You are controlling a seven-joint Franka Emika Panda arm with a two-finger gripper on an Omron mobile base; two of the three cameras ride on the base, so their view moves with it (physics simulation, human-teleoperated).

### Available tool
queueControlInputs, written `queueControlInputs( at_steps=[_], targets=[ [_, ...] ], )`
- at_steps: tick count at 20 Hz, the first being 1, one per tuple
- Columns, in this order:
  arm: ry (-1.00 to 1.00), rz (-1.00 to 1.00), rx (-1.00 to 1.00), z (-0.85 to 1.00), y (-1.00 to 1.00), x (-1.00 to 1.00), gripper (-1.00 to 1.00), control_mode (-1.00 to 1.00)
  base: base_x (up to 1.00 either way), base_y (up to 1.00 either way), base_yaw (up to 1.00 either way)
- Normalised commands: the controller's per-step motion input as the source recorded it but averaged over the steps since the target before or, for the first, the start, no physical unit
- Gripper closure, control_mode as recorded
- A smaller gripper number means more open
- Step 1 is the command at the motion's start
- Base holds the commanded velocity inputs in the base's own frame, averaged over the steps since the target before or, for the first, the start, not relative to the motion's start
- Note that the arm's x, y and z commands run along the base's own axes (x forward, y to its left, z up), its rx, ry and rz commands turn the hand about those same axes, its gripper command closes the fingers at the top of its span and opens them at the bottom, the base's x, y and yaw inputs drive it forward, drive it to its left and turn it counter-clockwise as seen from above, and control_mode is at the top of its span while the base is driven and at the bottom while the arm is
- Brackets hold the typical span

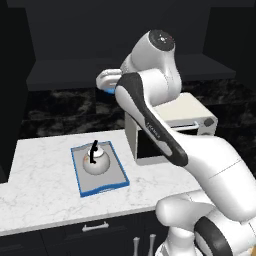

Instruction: Pick the kettle from the counter and place it on the tray. Then pick the mug from the cabinet and place it on the tray. Then close the cabinet doors.

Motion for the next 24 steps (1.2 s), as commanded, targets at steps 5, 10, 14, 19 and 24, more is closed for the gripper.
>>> queueControlInputs(
  at_steps=[5,10,14,19,24],
  targets=[
    [0.19,-0.04,0.00,-0.64,0.15,-0.89,1.00,-1.00,0.00,0.00,0.00],
    [0.15,-0.06,0.00,-0.85,0.01,-0.60,1.00,-1.00,0.00,0.00,0.00],
    [0.10,-0.04,-0.01,-0.90,0.00,-0.15,1.00,-1.00,0.00,0.00,0.00],
    [0.00,0.00,-0.05,-0.98,0.00,0.01,1.00,-1.00,0.00,0.00,0.00],
    [0.00,0.00,-0.12,-0.78,0.00,0.17,1.00,-1.00,0.00,0.00,0.00]
  ],
)
